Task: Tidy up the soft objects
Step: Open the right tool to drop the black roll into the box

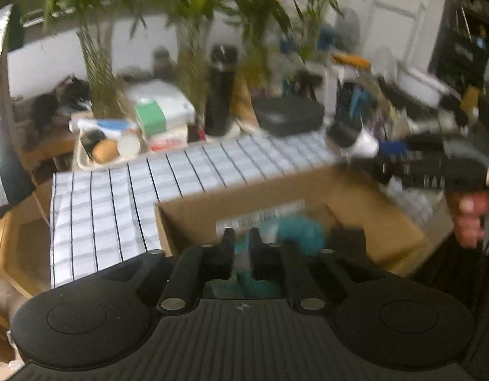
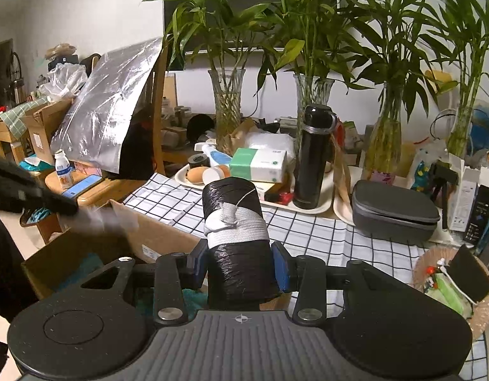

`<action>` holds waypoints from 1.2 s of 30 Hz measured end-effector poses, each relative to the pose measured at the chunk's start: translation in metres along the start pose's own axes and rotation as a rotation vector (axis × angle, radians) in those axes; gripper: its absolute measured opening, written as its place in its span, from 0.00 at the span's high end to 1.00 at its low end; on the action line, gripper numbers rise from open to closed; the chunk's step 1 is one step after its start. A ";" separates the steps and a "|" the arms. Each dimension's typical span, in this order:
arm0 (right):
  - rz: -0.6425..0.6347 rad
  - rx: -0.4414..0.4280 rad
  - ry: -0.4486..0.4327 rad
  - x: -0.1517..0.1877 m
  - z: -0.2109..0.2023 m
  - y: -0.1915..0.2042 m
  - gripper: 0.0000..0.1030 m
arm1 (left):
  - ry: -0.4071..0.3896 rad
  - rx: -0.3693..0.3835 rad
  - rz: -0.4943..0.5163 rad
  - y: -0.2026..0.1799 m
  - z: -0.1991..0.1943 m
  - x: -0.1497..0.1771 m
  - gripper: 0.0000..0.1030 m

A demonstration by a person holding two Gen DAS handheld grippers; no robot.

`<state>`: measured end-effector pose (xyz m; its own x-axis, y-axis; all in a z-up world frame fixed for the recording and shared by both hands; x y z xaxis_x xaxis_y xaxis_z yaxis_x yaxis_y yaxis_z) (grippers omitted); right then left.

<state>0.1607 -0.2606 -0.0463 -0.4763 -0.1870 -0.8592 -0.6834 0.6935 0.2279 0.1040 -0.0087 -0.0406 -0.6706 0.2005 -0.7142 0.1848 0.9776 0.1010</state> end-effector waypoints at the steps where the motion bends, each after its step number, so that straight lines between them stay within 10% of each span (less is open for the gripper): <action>1: -0.002 -0.002 0.004 0.002 -0.001 0.003 0.57 | 0.007 -0.008 0.007 -0.001 0.000 0.005 0.75; 5: -0.006 -0.006 0.010 0.007 -0.003 0.009 0.57 | -0.008 -0.031 -0.014 0.003 -0.012 0.021 0.53; 20: 0.034 -0.001 0.020 0.011 -0.008 0.017 0.54 | 0.005 -0.102 -0.088 0.016 -0.035 0.032 0.52; 25: 0.025 0.048 0.078 0.016 0.004 0.021 0.01 | 0.006 -0.108 -0.089 0.012 -0.039 0.036 0.52; 36: 0.044 0.096 0.097 0.026 0.000 0.043 0.00 | -0.045 -0.128 -0.128 0.005 -0.048 0.034 0.52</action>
<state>0.1188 -0.2360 -0.0585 -0.5589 -0.2179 -0.8001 -0.6068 0.7651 0.2155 0.0479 0.0056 -0.0313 -0.6491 0.0740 -0.7571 0.0053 0.9957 0.0927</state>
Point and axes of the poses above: each gripper's, at about its wrist camera, not at the fingertips, and z roughly the way its jaws point, y to its left, x to its underside, the point moved 2 cm from there along z, roughly the way its jaws point, and after that the axes turned 14 degrees about -x, right-handed, at the moved point
